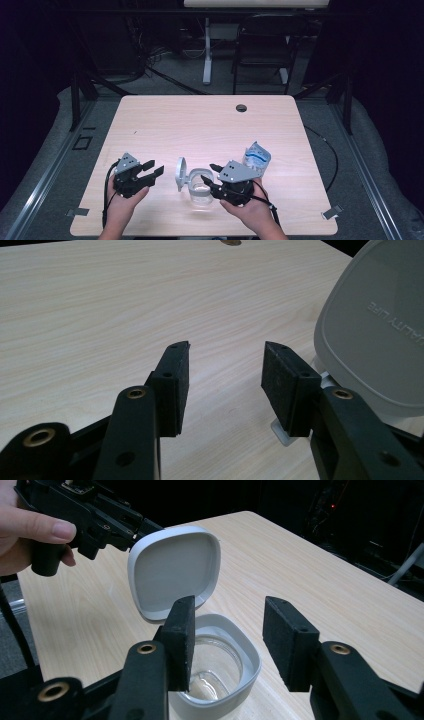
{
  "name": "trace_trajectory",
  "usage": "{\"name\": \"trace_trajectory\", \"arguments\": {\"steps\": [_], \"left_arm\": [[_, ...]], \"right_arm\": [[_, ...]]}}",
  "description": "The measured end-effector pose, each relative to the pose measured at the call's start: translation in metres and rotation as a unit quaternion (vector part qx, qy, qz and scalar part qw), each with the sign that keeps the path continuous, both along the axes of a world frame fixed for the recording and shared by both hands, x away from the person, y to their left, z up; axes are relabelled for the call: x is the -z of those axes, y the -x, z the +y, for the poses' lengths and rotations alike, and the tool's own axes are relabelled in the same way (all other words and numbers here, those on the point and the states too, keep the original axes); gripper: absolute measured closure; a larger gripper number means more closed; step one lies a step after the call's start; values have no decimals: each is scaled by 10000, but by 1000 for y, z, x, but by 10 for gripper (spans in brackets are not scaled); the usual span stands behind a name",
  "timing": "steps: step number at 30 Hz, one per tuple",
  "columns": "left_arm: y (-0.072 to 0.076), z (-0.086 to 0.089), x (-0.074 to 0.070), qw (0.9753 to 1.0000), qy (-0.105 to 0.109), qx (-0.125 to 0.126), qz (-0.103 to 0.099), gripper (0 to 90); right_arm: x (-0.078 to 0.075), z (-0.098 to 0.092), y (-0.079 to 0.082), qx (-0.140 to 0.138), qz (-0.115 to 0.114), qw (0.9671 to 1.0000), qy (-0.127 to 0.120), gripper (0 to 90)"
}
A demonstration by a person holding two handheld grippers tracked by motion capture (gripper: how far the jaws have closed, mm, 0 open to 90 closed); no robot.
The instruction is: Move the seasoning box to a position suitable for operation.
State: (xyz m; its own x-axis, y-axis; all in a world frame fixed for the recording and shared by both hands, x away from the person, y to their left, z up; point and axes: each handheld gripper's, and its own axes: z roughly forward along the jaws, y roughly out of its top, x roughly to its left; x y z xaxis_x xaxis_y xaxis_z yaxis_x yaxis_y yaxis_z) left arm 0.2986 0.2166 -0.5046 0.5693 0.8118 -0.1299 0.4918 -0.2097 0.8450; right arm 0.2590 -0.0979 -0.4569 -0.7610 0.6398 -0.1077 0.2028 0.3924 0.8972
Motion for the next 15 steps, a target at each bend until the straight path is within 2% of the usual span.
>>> {"name": "trace_trajectory", "arguments": {"steps": [8,15], "left_arm": [[0,1,1,10000,-7,1,16,543],[-1,1,1,10000,-13,-9,39,543]], "right_arm": [[0,-14,0,113,-14,9998,-154,541],[-3,-27,1,194,86,9995,-253,481]]}}
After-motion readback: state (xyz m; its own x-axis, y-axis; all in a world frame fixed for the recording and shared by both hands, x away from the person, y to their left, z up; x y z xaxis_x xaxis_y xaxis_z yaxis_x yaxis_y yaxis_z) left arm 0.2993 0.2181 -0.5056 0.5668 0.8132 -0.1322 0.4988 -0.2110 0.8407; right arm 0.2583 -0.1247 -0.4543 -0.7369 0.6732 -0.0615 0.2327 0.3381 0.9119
